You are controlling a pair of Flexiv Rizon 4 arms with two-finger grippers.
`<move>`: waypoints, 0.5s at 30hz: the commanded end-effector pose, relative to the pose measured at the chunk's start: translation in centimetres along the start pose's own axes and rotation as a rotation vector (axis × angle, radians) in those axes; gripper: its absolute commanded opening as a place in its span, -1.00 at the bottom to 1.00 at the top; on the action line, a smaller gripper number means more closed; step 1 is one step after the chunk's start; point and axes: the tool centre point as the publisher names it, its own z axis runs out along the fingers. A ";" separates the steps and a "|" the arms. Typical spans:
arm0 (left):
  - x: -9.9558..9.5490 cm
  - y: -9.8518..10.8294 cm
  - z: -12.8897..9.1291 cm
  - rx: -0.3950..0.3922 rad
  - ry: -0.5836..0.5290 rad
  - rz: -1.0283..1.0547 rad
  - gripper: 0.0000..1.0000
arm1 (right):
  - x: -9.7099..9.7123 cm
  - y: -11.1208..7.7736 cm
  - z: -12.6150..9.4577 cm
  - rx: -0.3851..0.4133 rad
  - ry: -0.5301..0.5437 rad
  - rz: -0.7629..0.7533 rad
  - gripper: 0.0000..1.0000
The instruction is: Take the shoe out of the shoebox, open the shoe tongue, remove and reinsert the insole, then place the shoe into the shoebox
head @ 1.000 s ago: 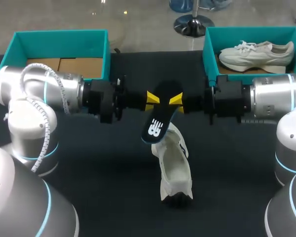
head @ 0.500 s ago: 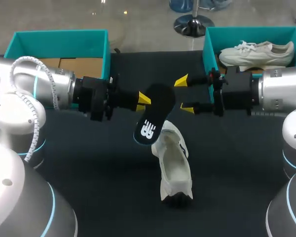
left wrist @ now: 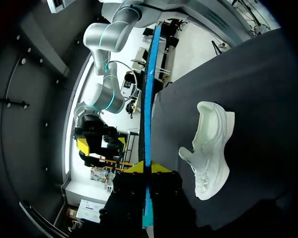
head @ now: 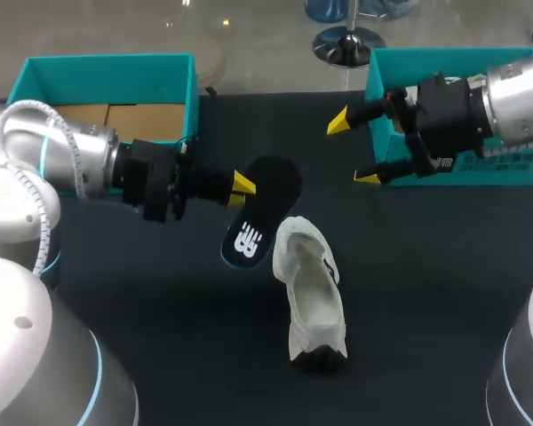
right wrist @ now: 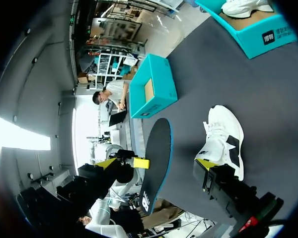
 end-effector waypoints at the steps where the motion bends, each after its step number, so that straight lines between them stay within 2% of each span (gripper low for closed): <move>1: 0.1 -0.3 -0.3 -0.004 -0.001 0.003 -1.00 | 0.7 0.3 0.1 0.002 -0.342 0.006 1.00; 10: -0.1 -0.4 -0.7 -0.027 0.009 0.031 -1.00 | 0.7 0.3 0.1 0.002 -0.342 0.006 1.00; 12: -0.1 -0.5 -0.8 -0.026 0.008 0.031 -1.00 | 1.2 0.3 -0.2 0.002 -0.484 0.026 1.00; 15: 0.0 -0.8 -0.8 -0.014 0.009 0.035 -1.00 | 1.5 0.3 -0.7 0.015 -0.562 0.002 1.00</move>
